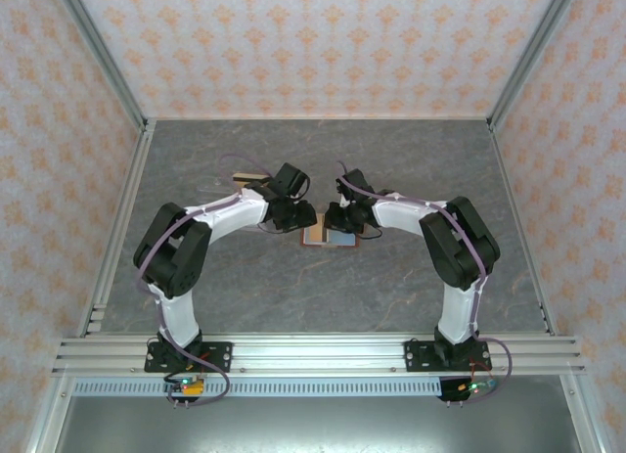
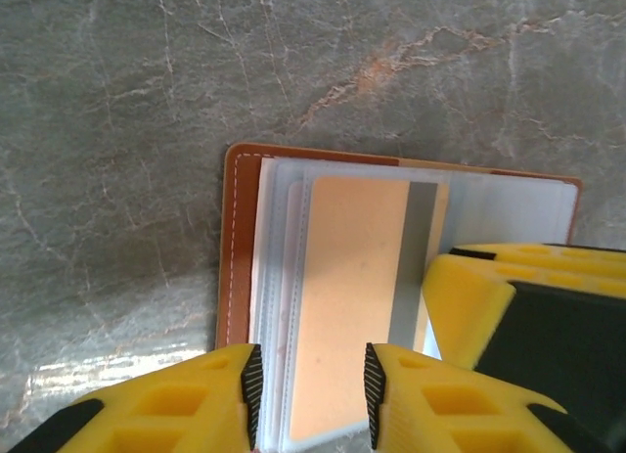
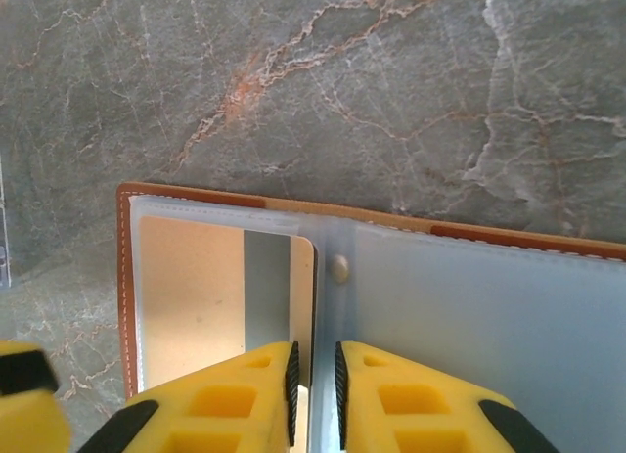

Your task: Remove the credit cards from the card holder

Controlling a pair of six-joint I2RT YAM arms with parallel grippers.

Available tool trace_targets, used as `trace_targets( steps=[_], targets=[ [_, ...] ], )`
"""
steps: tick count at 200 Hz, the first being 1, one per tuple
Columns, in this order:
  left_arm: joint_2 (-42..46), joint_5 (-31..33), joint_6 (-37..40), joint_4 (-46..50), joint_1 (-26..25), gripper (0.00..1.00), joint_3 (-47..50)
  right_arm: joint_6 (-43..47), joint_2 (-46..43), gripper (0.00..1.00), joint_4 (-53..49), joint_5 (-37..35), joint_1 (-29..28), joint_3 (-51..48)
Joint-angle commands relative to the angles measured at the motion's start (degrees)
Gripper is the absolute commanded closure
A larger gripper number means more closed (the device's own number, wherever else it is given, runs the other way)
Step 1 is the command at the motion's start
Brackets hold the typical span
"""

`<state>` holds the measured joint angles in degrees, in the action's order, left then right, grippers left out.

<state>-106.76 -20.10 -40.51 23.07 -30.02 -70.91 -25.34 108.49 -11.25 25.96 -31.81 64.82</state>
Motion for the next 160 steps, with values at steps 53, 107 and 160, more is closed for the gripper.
trace_targets(
  steps=[53,107,160],
  targets=[
    [-5.0,1.8,-1.8,1.2,-0.2,0.76,-2.6,-1.7,-2.0,0.84,2.0,2.1,0.1,-1.9],
    [-6.0,2.7,-2.2,2.1,-0.3,0.82,-1.9,-4.6,-1.9,0.81,4.6,3.8,1.3,-3.6],
    [-6.5,2.1,-2.3,0.8,-0.2,0.85,-0.5,-7.8,-1.6,0.82,9.5,9.6,3.2,-5.6]
  ],
)
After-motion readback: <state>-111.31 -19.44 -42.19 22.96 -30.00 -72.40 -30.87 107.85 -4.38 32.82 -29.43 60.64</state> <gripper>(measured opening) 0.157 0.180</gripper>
